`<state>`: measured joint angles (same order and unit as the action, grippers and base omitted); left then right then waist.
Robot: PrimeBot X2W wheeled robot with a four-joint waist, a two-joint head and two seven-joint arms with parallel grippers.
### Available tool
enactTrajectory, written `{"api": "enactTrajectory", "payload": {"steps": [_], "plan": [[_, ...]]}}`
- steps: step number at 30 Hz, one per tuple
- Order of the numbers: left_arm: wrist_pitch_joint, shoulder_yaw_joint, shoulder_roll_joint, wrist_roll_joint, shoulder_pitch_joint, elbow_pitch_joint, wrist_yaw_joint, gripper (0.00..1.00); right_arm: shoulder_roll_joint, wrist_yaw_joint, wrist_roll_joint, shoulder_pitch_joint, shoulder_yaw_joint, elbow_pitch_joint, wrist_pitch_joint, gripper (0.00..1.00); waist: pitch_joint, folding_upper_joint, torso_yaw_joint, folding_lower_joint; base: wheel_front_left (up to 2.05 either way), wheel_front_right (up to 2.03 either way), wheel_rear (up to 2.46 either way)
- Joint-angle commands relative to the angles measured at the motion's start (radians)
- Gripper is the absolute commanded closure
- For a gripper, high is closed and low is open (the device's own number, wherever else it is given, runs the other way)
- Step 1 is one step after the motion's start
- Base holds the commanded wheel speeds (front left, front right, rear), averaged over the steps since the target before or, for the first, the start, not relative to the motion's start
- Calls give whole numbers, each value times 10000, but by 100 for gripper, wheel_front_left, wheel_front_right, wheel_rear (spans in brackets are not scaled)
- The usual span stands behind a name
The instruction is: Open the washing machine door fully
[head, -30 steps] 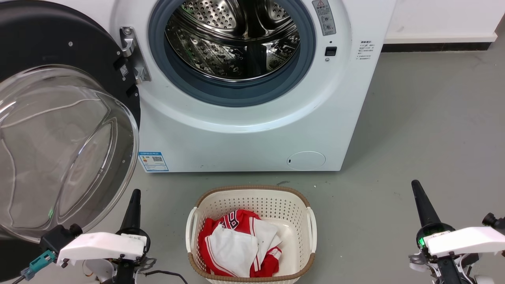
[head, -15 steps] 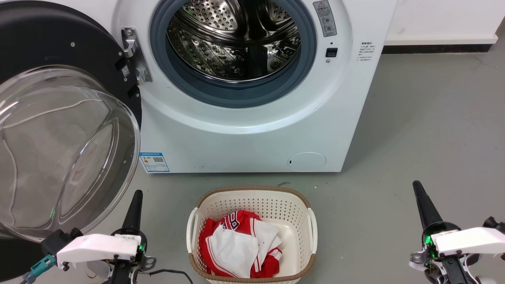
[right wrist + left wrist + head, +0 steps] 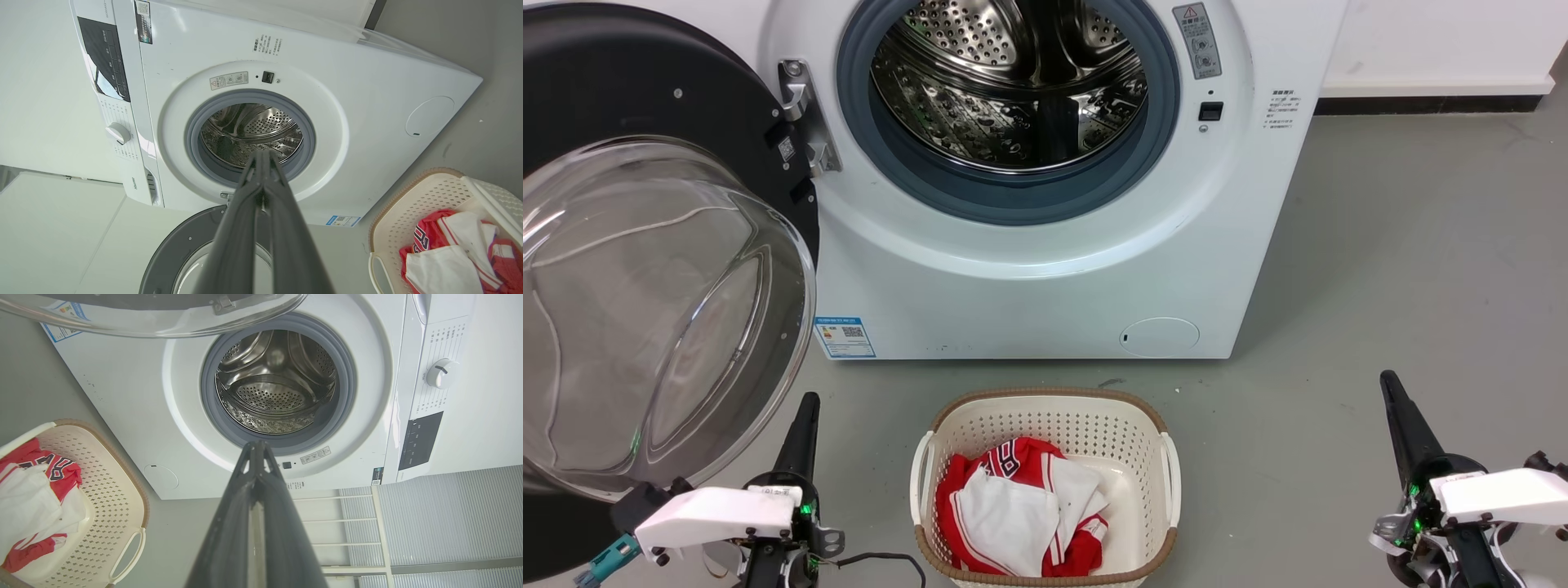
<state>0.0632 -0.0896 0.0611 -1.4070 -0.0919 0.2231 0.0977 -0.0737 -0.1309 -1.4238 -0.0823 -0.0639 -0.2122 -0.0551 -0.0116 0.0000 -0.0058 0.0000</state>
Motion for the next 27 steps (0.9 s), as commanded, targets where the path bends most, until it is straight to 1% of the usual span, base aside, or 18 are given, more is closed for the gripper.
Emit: {"api": "enactTrajectory", "payload": {"steps": [1,27], "plan": [[54,-46,0,-153,-175,1,81,100,-27,2,-188,-164,-32,-10,-45,100,2,0,2,0,0,0,0],[532,-273,-120,-2034,-208,240,351,100,31,3,-2109,-286,-218,-328,-362,100,81,0,55,0,0,0,0]]}}
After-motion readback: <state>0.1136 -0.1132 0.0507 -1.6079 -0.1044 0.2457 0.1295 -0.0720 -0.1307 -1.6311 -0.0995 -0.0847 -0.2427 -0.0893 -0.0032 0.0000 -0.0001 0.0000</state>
